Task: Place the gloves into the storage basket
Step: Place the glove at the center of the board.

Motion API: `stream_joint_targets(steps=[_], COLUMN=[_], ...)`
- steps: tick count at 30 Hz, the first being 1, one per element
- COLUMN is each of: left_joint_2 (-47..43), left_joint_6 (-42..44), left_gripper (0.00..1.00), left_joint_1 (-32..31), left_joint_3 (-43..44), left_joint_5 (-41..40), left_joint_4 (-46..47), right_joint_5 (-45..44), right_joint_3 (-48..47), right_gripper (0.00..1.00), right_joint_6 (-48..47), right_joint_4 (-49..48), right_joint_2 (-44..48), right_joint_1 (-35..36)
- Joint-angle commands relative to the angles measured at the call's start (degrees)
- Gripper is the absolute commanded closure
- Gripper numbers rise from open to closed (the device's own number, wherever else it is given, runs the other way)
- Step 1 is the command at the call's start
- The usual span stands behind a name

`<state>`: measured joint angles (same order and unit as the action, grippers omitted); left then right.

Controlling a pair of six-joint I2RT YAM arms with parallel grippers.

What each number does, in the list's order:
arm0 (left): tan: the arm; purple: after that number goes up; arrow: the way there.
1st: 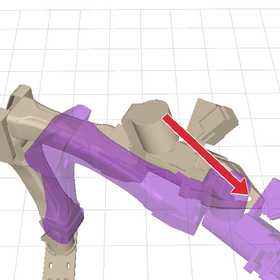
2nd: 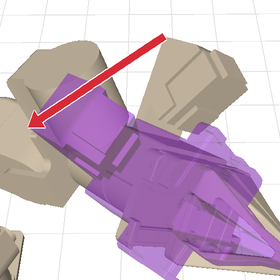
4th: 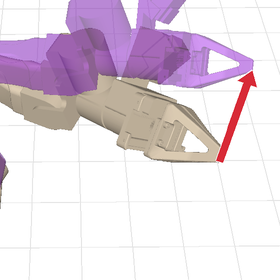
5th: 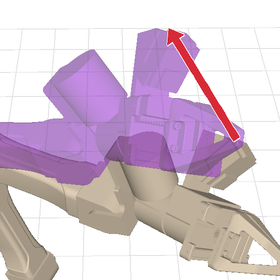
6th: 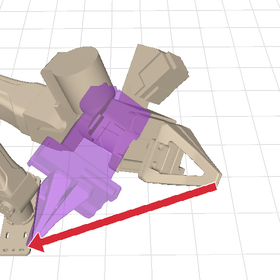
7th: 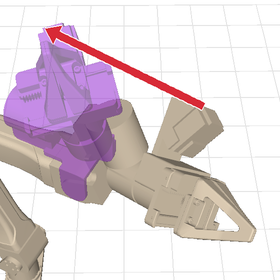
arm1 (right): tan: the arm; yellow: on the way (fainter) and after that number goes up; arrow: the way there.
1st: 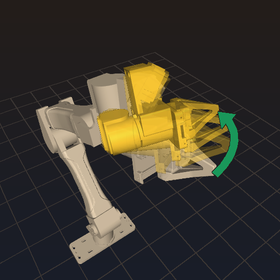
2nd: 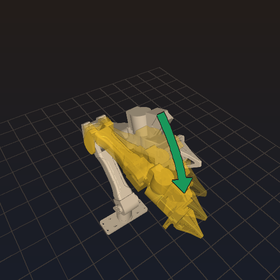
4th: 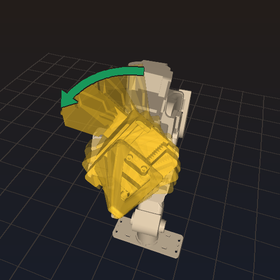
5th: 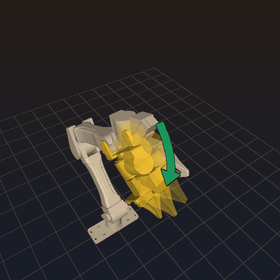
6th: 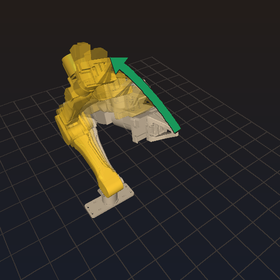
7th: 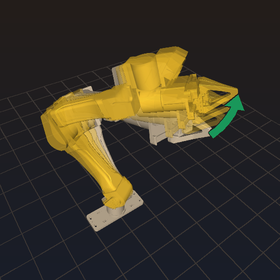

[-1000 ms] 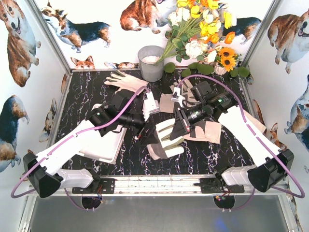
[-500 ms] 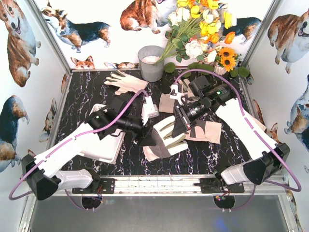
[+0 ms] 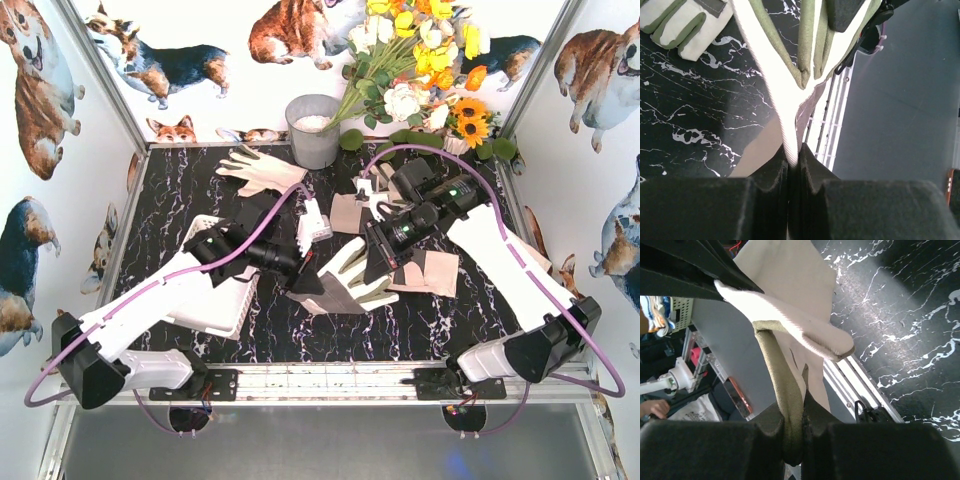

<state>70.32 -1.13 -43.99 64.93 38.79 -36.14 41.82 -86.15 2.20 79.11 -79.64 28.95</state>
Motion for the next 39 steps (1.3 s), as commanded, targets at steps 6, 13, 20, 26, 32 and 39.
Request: stream_joint_targets(steps=[6, 13, 20, 26, 32, 39], left_joint_2=[-2.54, -3.23, -1.57, 3.16, 2.07, -2.8], left_joint_6=[-19.24, -46.52, -55.26, -56.98, -58.75, -56.88], left_gripper=[1.0, 1.0, 1.0, 1.0, 1.0, 1.0], left_joint_1=[-0.51, -1.18, -1.45, -1.45, -1.5, -1.11], left_joint_3=[-4.76, -9.45, -7.09, -0.27, -2.43, -7.08], left_joint_5=[-8.09, -27.96, -36.81, -28.79, -24.24, -19.52], left_joint_4=[16.13, 35.13, 42.13, 42.81, 47.79, 48.97], right_joint_5=[-6.6, -9.23, -2.33, -2.63, -3.19, 8.34], right_joint_3=[-0.95, 0.04, 14.34, 17.17, 16.13, 22.62], right_gripper=[0.24, 0.0, 0.0, 0.0, 0.0, 0.0], right_joint_6=[3.38, 8.47, 31.59, 33.33, 28.19, 32.44], right_joint_4=[-8.5, -16.28, -44.66, -51.24, -46.91, -58.17], right_joint_2=[7.49, 13.98, 19.04, 18.78, 16.62, 19.26], right_joint_1=[-2.67, -7.99, -12.43, -14.1, -13.21, -16.81])
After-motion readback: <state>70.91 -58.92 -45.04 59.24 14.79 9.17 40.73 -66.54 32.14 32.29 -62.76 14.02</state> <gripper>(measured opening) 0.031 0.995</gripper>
